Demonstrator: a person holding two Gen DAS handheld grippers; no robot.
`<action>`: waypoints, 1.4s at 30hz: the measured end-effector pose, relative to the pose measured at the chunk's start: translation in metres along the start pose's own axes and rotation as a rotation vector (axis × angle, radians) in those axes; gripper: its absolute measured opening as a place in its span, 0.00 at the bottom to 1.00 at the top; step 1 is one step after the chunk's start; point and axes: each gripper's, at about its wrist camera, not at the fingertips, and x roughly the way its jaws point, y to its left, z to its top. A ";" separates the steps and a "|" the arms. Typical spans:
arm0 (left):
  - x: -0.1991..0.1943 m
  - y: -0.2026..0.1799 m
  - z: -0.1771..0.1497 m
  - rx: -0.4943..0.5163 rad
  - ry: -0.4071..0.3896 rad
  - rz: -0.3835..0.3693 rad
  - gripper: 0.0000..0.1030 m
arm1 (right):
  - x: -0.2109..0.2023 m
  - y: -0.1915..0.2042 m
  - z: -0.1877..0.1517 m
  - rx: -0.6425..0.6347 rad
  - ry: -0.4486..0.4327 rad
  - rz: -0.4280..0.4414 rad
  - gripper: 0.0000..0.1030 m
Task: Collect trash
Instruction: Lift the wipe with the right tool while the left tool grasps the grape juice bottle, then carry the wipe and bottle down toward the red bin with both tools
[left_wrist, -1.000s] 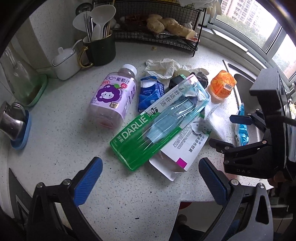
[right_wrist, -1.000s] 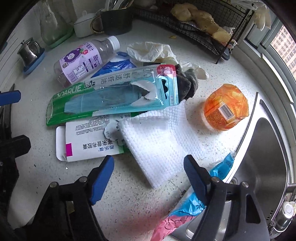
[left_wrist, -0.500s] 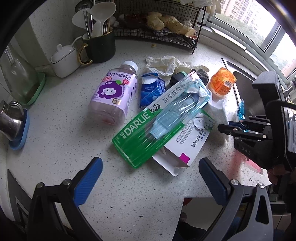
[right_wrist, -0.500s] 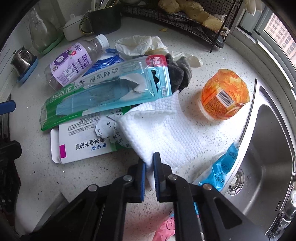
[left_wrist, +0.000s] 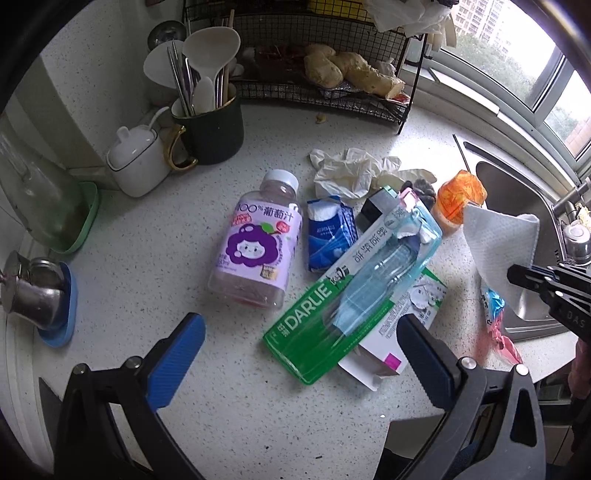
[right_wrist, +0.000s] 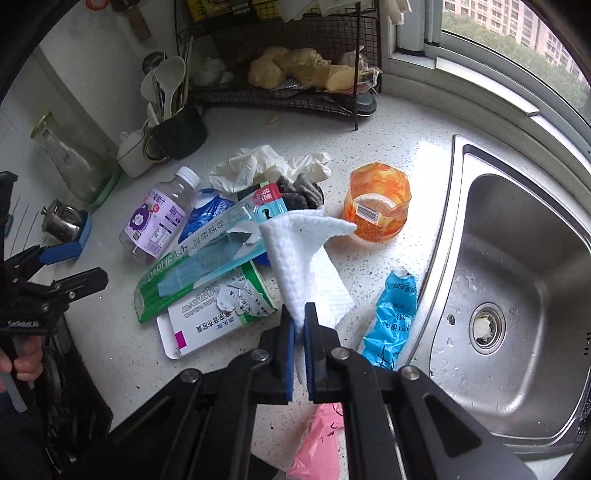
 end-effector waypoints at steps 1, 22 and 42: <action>0.004 0.002 0.006 0.009 0.003 0.010 1.00 | -0.002 0.000 -0.003 0.013 -0.002 -0.004 0.04; 0.105 0.036 0.054 0.092 0.175 0.050 0.89 | -0.038 -0.035 -0.020 0.199 0.005 -0.040 0.04; -0.020 -0.005 0.004 0.033 -0.016 0.065 0.65 | -0.096 -0.017 -0.049 0.120 -0.084 0.009 0.04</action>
